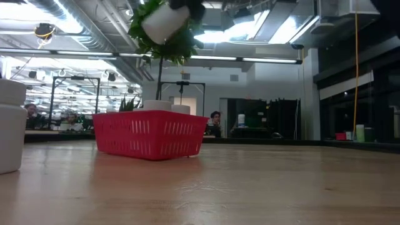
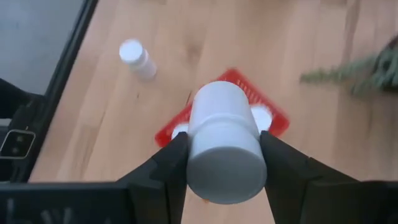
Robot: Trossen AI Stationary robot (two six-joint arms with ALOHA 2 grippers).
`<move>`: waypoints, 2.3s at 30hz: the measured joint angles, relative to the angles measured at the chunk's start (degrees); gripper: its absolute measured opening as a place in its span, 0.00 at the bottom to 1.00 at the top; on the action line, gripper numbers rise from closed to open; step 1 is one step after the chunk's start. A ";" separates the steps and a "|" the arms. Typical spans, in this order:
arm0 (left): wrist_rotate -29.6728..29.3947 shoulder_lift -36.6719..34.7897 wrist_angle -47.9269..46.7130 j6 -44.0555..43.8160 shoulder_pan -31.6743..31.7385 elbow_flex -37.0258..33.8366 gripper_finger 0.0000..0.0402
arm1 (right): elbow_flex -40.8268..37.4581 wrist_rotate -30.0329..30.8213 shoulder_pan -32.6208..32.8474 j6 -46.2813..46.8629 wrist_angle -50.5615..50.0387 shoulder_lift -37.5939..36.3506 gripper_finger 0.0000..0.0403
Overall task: Pick and place pill bottles into a basket
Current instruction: Adjust the white pill bottle into the bin
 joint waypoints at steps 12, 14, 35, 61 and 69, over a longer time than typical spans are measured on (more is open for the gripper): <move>-1.56 -1.79 6.79 7.70 -3.08 0.00 0.64 | 12.94 2.05 0.13 -3.38 -9.79 9.70 0.38; -2.49 -2.69 10.07 10.27 -3.20 0.00 0.64 | 12.96 2.77 0.13 -3.38 -9.72 10.71 0.38; -3.73 -6.72 12.78 15.09 -3.11 0.02 0.64 | 12.85 5.09 1.66 -3.38 -8.13 12.75 0.38; -5.64 -6.16 5.05 10.88 -3.06 0.00 0.64 | 9.76 8.60 1.86 -3.97 -12.06 13.17 0.38; -5.60 -6.16 4.09 9.79 -3.06 0.00 0.64 | 10.33 12.90 2.59 -2.85 -18.00 13.17 0.38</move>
